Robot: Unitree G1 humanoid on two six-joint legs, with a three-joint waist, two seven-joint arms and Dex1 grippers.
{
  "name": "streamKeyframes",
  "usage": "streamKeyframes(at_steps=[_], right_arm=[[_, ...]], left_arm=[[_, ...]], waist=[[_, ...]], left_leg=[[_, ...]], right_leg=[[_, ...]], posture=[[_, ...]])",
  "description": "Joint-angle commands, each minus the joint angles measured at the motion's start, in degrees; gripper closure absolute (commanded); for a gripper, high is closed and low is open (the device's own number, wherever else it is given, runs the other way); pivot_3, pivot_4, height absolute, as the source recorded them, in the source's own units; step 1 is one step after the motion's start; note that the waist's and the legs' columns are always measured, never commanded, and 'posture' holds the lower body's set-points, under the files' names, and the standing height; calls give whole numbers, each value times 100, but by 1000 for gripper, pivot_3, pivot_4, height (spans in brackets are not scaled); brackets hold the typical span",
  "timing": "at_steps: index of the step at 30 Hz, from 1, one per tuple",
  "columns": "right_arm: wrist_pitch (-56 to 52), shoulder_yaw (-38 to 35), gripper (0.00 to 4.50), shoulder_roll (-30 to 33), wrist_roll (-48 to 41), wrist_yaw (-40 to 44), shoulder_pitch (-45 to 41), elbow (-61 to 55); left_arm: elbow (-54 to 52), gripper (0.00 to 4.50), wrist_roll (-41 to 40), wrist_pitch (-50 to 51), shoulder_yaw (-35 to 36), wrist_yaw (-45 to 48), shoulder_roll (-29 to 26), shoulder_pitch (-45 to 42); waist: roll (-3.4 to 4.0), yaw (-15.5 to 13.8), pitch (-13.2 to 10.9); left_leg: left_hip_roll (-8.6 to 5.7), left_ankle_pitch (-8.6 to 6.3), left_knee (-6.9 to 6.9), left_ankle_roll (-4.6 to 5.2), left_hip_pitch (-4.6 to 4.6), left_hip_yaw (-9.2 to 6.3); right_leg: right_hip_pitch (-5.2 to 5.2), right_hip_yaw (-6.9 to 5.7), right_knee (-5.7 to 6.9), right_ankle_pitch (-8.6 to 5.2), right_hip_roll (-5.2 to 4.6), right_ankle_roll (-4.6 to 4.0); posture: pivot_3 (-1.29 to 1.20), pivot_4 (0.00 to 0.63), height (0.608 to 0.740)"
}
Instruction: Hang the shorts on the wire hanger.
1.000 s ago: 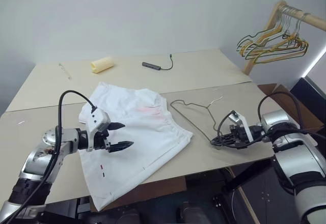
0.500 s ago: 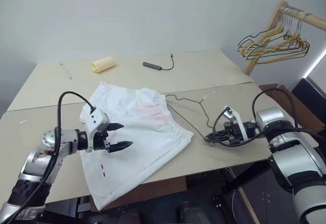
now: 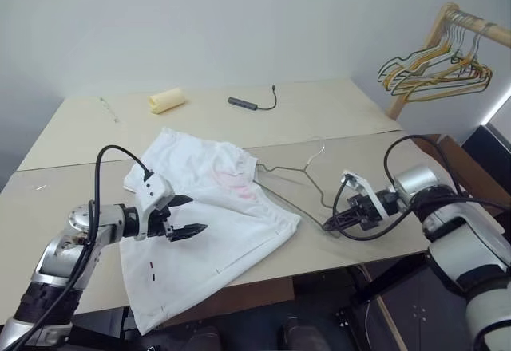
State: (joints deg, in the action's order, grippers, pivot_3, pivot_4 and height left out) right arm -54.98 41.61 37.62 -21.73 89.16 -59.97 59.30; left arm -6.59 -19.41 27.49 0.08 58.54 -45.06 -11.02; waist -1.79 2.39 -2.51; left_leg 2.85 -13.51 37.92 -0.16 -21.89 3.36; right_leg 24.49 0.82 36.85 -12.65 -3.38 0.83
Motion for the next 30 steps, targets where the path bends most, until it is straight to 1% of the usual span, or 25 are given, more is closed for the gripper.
streamKeyframes(at_steps=[1, 3, 6, 10, 14, 19, 21, 26, 30], right_arm=[[375, -11, 4500, -153, 164, 334, -329, 352], [441, -41, 4500, -249, 111, 334, -474, 525], [510, 188, 4500, -256, -111, 334, -571, 451], [206, 118, 4500, -469, -246, 334, -762, 707], [269, -328, 4500, -825, 180, 334, -972, 1345], [448, -205, 4500, -983, 488, 334, -892, 1344], [427, -281, 4500, -1063, 672, 334, -898, 1454], [383, -628, 4500, -1097, 881, 334, -1090, 1632], [292, -1050, 4500, -1162, 945, 334, -1241, 1730]], left_arm=[[-28, 19, 39, -124, 17, -46, 32, -161], [-56, 19, 47, -122, 0, -68, 79, -175], [-72, 19, 71, -129, -21, -103, 116, -176], [-93, 19, 107, -115, -26, -163, 155, -140], [-142, 19, 73, -66, -19, -197, 214, -94], [-203, 19, 37, -36, -8, -188, 241, -86], [-226, 19, 29, -44, -7, -173, 240, -76], [-234, 19, 58, -24, -60, -160, 245, -54], [-250, 19, 23, 26, -72, -171, 278, -104]], waist=[[0, -7, 0], [0, -15, 0], [0, -39, 0], [1, -37, 0], [1, -60, 0], [1, -170, 0], [1, -188, 0], [1, -244, 0], [2, -245, 0]], left_leg=[[0, 0, 0, 0, 0, 0], [0, 0, 0, 0, -2, 0], [-1, 0, 0, 0, -4, -1], [0, 0, 0, 0, -2, -1], [0, 0, 0, 0, 0, -2], [0, 0, 3, 0, -5, -1], [0, 0, 3, 0, -7, -1], [-1, 0, 6, 0, -10, -1], [0, 0, 7, 0, -11, 0]], right_leg=[[0, 0, 0, 0, 0, -1], [0, -1, 0, 4, -1, -6], [0, -1, -1, 11, -1, -18], [1, -1, 1, 14, 0, -24], [1, -1, 9, 14, 1, -24], [5, -1, 9, 15, 0, -26], [7, -2, 10, 15, 0, -26], [9, -2, 12, 16, 0, -27], [13, -1, 15, 17, 1, -29]], posture=[[62, 0, 740], [68, 0, 740], [75, 0, 740], [81, 0, 740], [94, 0, 740], [105, 0, 740], [107, 0, 740], [110, 0, 740], [107, 0, 740]])
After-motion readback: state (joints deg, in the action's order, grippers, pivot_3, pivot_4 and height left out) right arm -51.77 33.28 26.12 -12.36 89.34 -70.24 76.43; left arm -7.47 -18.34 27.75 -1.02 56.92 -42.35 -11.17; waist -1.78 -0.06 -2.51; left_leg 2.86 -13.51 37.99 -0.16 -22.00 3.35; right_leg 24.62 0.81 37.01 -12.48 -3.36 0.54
